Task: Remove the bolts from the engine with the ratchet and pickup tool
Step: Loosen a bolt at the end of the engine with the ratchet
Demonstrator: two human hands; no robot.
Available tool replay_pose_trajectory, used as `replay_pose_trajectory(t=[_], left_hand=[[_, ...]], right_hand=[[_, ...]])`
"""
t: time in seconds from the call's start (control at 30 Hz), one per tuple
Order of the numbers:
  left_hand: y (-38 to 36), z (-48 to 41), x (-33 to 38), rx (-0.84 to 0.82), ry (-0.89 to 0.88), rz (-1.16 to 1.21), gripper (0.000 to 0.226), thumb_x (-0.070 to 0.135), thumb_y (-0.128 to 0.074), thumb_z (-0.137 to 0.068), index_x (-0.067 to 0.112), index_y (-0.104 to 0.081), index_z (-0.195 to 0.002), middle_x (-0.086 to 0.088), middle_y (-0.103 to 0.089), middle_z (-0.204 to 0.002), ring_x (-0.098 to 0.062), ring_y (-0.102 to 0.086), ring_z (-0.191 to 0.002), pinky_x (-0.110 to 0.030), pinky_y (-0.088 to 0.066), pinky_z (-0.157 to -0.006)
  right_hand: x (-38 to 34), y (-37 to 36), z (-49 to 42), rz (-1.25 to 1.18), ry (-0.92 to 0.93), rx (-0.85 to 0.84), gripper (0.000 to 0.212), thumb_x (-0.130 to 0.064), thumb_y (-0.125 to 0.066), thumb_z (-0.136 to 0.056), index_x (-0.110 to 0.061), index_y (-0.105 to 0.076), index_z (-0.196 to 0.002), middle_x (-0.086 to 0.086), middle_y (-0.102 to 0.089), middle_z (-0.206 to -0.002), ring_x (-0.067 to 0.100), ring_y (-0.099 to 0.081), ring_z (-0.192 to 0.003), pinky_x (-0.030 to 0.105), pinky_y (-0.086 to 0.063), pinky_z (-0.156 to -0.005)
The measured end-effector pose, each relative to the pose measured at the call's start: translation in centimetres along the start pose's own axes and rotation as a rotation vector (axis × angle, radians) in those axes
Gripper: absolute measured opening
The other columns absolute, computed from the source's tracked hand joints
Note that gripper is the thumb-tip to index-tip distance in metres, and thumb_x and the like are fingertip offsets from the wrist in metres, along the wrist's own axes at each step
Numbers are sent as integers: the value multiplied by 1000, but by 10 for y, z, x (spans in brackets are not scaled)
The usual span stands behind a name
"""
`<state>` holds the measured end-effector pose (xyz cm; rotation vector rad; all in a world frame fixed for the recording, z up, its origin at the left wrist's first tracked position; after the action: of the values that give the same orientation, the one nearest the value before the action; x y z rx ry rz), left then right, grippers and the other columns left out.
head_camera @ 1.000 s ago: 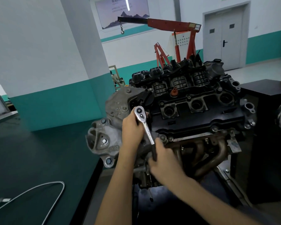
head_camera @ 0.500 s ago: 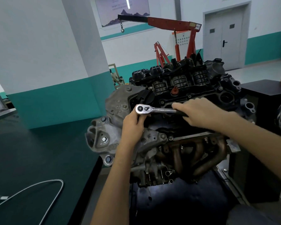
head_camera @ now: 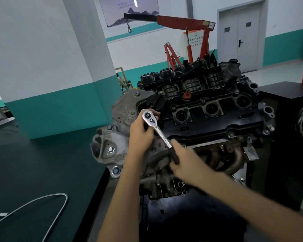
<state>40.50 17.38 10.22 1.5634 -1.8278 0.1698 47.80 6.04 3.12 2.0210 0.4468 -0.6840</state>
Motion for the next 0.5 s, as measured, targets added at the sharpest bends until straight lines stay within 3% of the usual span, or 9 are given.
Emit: replay_pose_trajectory(t=[0.1, 0.17, 0.23, 0.33, 0.43, 0.5], left_hand=[[-4, -1, 0, -85, 9, -3, 22, 5, -52, -95, 19, -65, -105, 8, -70, -97, -11, -62, -83, -25, -48, -76], [-5, -1, -3, -86, 44, -51, 16, 12, -52, -98, 18, -66, -105, 1, -68, -85, -11, -57, -71, -30, -47, -70], [-5, 0, -5, -33, 64, -82, 15, 13, -52, -98, 15, -66, -103, 2, -64, -73, -6, -48, -58, -32, -46, -62], [0, 0, -4, 73, 78, -116, 11, 7, -53, -95, 10, -63, -96, 14, -52, -60, 3, -47, -52, -12, -36, -52], [-1, 0, -2, 79, 60, -177, 15, 0, -51, -90, 13, -57, -85, 10, -56, -62, -1, -53, -58, -15, -38, -53], [-4, 1, -5, 58, 74, -161, 15, 2, -50, -88, 12, -60, -86, 4, -64, -71, -10, -58, -66, -24, -44, -62]], right_hand=[[15, 55, -26, 464, 131, -89, 39, -16, -58, -83, -21, -42, -118, -7, -44, -67, 21, -49, -60, 29, -39, -56], [16, 85, -49, 764, 213, -108, 41, -20, -55, -88, -21, -39, -125, -1, -55, -79, 24, -56, -71, 30, -38, -60], [11, 98, -61, 887, 268, -64, 39, -23, -53, -89, -22, -38, -125, 3, -62, -90, 27, -61, -81, 32, -39, -61], [9, 81, -43, 747, 204, 25, 35, -23, -56, -85, -23, -42, -117, 5, -62, -85, 31, -63, -80, 33, -40, -62], [15, 28, -5, 227, 9, 23, 28, -17, -57, -80, -24, -41, -101, -2, -51, -65, 22, -59, -61, 30, -42, -52], [5, -9, 7, -7, -65, 78, 28, -12, -57, -79, -23, -41, -100, -4, -51, -62, 14, -53, -51, 29, -42, -49]])
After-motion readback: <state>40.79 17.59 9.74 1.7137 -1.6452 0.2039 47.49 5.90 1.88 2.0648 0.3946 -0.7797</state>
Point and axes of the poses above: each hand's wrist, its own z-axis away from the middle knuckle, its own y-axis out of the back of the hand, x = y × z, the point moved 8 cm from there along -z, towards the middle knuckle
